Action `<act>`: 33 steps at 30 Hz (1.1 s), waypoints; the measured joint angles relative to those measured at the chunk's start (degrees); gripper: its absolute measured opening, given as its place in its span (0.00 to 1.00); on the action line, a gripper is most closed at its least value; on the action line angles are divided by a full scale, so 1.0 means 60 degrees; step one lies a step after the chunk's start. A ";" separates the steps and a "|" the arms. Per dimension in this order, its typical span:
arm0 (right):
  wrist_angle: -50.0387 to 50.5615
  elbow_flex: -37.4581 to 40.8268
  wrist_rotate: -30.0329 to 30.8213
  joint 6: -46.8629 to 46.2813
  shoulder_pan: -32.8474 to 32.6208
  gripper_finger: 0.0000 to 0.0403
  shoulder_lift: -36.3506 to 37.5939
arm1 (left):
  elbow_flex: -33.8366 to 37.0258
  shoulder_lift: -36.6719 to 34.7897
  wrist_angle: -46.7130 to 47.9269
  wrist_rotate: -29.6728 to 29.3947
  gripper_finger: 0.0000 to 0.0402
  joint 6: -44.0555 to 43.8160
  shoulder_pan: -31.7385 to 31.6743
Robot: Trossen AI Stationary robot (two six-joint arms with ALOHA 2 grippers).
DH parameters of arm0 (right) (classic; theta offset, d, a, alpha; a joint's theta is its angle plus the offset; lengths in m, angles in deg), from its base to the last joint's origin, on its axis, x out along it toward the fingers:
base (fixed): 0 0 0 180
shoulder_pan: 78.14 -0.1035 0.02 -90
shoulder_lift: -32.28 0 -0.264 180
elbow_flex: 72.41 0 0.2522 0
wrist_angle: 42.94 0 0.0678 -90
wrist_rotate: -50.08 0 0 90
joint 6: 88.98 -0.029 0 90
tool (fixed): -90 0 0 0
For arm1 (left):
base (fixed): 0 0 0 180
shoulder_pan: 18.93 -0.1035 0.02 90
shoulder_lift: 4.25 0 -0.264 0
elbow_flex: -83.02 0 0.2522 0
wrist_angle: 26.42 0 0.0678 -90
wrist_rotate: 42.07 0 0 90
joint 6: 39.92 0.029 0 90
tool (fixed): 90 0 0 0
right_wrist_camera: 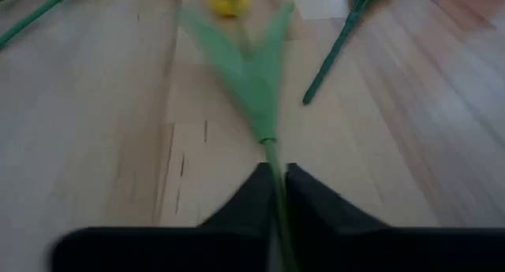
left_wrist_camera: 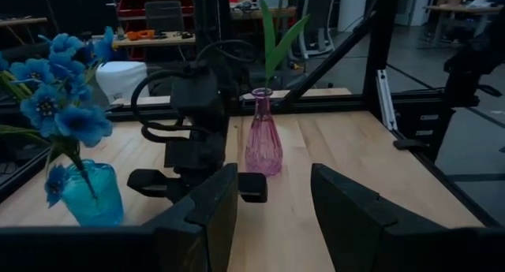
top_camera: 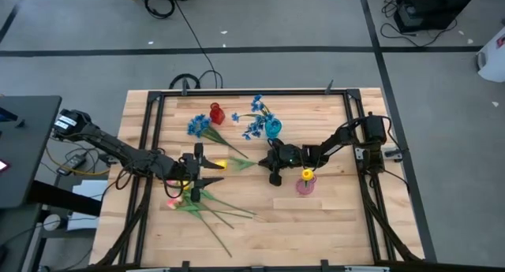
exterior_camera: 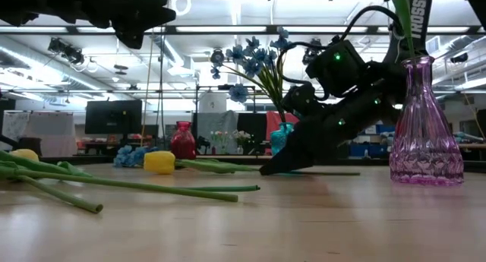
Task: Sort flowers into vase by color
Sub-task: Put the top yellow tulip into the violet flower vase
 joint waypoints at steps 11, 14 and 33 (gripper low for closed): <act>0.0700 0.0106 -0.0876 0.0474 -0.0010 0.02 0.1035 | 0.0000 -0.0030 0.0015 -0.0064 0.42 0.0015 0.0128; 0.1001 0.0095 -0.0917 0.0820 -0.0019 0.02 0.1809 | 0.0000 -0.0061 0.0000 -0.0253 0.42 0.0041 0.0128; 0.0760 0.0441 -0.1709 0.1780 0.0741 0.02 0.5234 | 0.0000 -0.0073 0.0000 -0.0262 0.42 0.0044 0.0128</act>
